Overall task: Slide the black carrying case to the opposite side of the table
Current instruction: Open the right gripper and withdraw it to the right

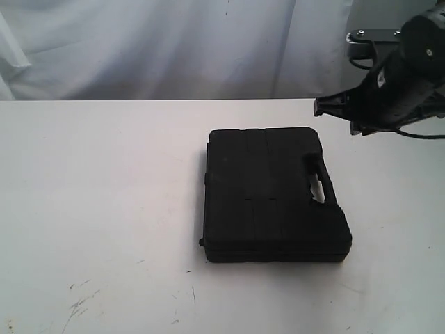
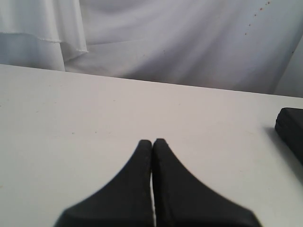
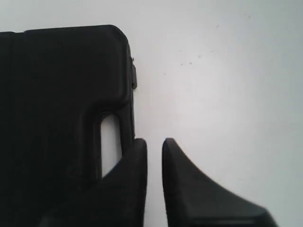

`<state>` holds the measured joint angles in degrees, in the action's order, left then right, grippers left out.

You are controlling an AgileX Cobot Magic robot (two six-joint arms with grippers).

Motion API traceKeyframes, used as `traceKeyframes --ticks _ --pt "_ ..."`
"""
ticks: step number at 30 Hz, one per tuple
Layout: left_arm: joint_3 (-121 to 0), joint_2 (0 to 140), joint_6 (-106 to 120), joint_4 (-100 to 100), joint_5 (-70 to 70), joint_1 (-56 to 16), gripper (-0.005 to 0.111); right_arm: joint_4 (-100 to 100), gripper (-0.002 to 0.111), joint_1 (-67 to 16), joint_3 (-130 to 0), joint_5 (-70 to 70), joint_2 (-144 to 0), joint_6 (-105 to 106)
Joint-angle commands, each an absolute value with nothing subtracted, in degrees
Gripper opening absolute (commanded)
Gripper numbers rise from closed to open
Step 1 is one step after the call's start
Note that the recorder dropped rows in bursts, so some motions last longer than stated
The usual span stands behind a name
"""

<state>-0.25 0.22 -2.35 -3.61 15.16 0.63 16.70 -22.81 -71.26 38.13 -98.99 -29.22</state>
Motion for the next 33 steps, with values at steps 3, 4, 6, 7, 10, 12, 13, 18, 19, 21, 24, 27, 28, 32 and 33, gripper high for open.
traceKeyframes --ticks 3,4,6,7,10,12,13,18,19,21,24,27,28,32,33 --pt "0.0 0.0 -2.5 -3.8 15.3 0.7 0.000 21.2 0.000 -22.6 -51.4 21.3 -85.7 -31.1" --pt "0.0 0.0 -2.5 -3.8 15.3 0.7 0.000 21.6 0.000 -22.6 -49.1 19.5 -84.1 -31.1" --pt "0.0 0.0 -2.5 -3.8 15.3 0.7 0.000 21.6 0.000 -22.6 -45.3 16.8 -81.2 -31.1" --pt "0.0 0.0 -2.5 -3.8 15.3 0.7 0.000 21.6 0.000 -22.6 -43.0 15.3 -79.4 -31.1" --pt "0.0 0.0 -2.5 -3.8 15.3 0.7 0.000 21.6 0.000 -22.7 -38.9 11.1 -75.3 -31.1" --pt "0.0 0.0 -2.5 -3.8 15.3 0.7 0.000 21.6 0.000 -22.7 -36.0 8.1 -71.6 -31.0" --pt "0.0 0.0 -2.5 -3.8 15.3 0.7 0.000 21.6 0.000 -22.7 -35.1 7.7 -69.8 -31.0" --pt "0.0 0.0 -2.5 -3.8 15.3 0.7 0.000 21.6 0.000 -22.7 -32.9 7.6 -65.2 -31.1" --pt "0.0 0.0 -2.5 -3.8 15.3 0.7 0.000 21.6 0.000 -22.7 -32.9 7.2 -65.2 -31.1" --pt "0.0 0.0 -2.5 -3.8 15.3 0.7 0.000 21.6 0.000 -22.7 -32.9 7.2 -65.2 -31.8" --pt "0.0 0.0 -2.5 -3.8 15.3 0.7 0.000 21.6 0.000 -22.7 -32.9 7.2 -65.2 -31.8" --pt "0.0 0.0 -2.5 -3.8 15.3 0.7 0.000 21.6 0.000 -22.7 -32.9 7.2 -65.2 -31.8" --pt "0.0 0.0 -2.5 -3.8 15.3 0.7 0.000 21.6 0.000 -22.7 -32.9 7.2 -65.2 -31.8" --pt "0.0 0.0 -2.5 -3.8 15.3 0.7 0.000 24.1 0.000 -23.0 -32.9 8.3 -62.9 -29.3" --pt "0.0 0.0 -2.5 -3.7 15.3 0.7 0.000 24.0 0.000 -23.4 -32.9 8.7 -60.9 -29.3"
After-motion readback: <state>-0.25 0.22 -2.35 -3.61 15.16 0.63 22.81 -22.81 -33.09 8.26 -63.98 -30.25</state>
